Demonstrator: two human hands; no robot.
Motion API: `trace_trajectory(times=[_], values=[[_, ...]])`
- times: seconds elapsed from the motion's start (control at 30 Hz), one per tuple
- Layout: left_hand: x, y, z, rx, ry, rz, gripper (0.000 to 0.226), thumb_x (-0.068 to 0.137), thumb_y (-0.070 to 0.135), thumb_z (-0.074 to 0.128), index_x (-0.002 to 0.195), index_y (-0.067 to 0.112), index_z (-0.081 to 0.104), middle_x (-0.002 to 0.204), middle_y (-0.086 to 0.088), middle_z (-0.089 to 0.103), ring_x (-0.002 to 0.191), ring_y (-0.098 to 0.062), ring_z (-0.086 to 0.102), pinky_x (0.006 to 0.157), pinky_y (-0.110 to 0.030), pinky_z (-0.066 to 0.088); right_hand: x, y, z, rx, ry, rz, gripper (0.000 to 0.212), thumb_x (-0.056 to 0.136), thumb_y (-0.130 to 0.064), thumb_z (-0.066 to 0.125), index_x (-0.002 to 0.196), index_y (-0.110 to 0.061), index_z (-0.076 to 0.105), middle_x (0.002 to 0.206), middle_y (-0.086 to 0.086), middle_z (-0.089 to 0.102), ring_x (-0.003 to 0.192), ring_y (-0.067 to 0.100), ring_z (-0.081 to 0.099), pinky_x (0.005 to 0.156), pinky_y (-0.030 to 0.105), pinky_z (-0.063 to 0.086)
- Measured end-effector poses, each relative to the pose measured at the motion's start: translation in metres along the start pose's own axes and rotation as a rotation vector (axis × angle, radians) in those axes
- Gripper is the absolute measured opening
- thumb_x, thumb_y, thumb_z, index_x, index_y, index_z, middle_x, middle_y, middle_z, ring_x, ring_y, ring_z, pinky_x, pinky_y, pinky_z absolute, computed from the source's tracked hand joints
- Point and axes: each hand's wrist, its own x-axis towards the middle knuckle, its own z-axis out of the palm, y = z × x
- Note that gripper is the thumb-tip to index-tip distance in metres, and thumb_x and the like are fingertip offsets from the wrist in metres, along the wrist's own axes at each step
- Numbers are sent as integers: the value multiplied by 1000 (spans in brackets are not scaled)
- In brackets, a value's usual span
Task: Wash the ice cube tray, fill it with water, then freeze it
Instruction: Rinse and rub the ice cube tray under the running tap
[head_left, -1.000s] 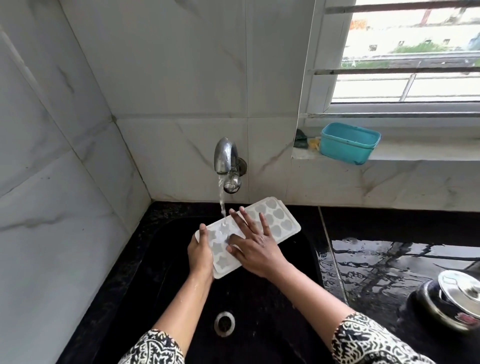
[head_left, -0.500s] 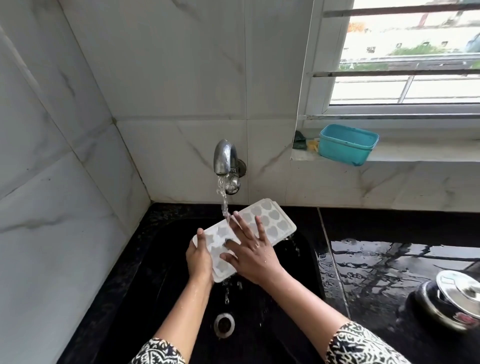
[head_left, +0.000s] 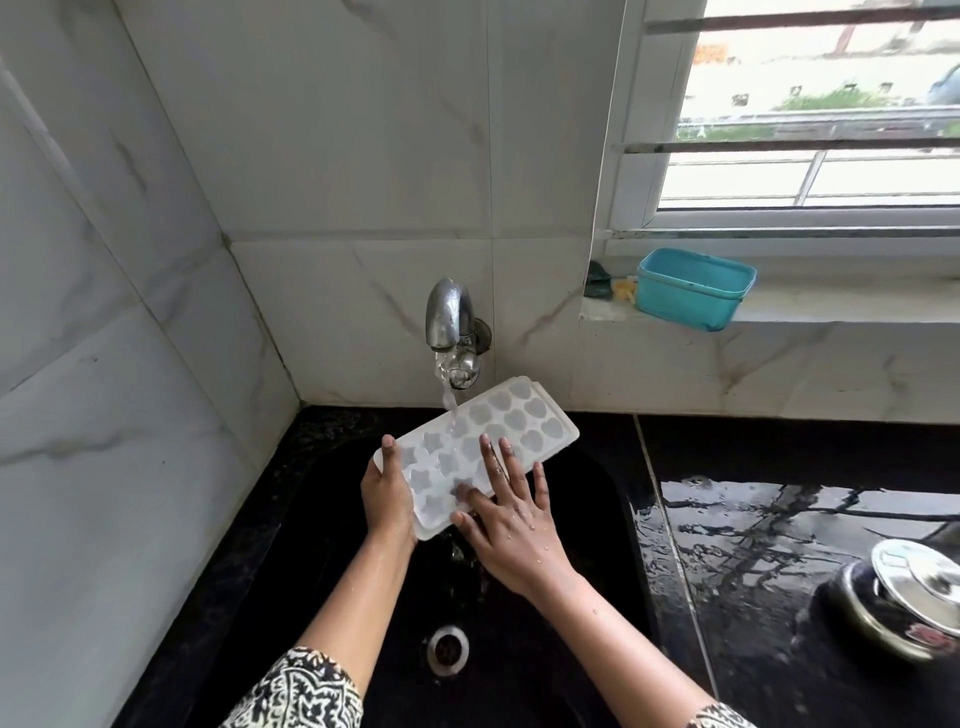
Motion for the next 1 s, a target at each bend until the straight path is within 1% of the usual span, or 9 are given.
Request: trace_trajectory(times=[0.07,0.13,0.3,0.43,0.53,0.6,0.7,0.87,1.0], values=[[1,-1,0,9,4,4,44,95,48,49,107,8,61,97,-11,70,83,-24,70,70,-36,56,5,-5,-2,40,-55,26,76,87,-69,9,137,-28,48,155,-8,-26,134,4,-39,114,44,-19],[2,-2,-1,18,6,4,43,95,48,49,106,8,61,94,-10,70,82,-24,70,66,-34,56,7,-2,-4,15,-74,-10,67,92,-66,16,136,-29,50,156,-9,-23,134,3,-39,114,45,-19],[5,-7,-2,-14,45,-14,36,96,46,48,96,13,61,90,-7,69,74,-19,69,60,-30,54,13,6,6,-191,96,-116,45,94,-55,35,112,-29,67,160,1,7,146,11,-13,114,48,-11],[5,-5,1,-16,41,4,36,96,45,49,91,12,62,96,-16,70,80,-27,70,68,-36,57,6,-7,11,31,-35,-9,56,97,-55,29,140,-23,46,156,-8,-21,136,2,-36,114,45,-18],[1,-5,1,6,37,0,33,97,43,48,93,13,59,89,-9,68,74,-19,67,56,-25,56,6,4,2,14,-82,19,55,95,-57,20,135,-33,49,156,-6,-20,133,2,-40,114,45,-20],[-5,-10,2,23,41,-16,34,97,43,48,100,10,58,86,-5,67,71,-15,65,49,-19,53,9,12,0,-124,-15,-35,50,95,-57,23,112,-33,64,160,0,-5,141,7,-27,114,45,-17],[-6,-11,7,30,48,-39,40,97,44,47,104,6,60,95,-12,69,76,-21,68,62,-29,57,4,7,11,-211,138,-101,43,93,-54,38,97,-25,70,160,2,12,148,14,0,116,50,3],[-1,-6,6,38,47,-17,48,96,48,47,109,3,60,97,-13,69,84,-26,69,75,-39,57,2,2,9,138,-47,59,48,98,-51,30,132,-26,53,154,-14,-25,136,3,-36,117,44,-10],[-6,-9,-1,30,56,-1,38,96,46,48,100,10,59,89,-5,68,77,-18,67,64,-29,54,11,16,5,-84,-16,-102,45,98,-54,30,118,-31,64,159,-6,-10,142,6,-25,116,42,-15]])
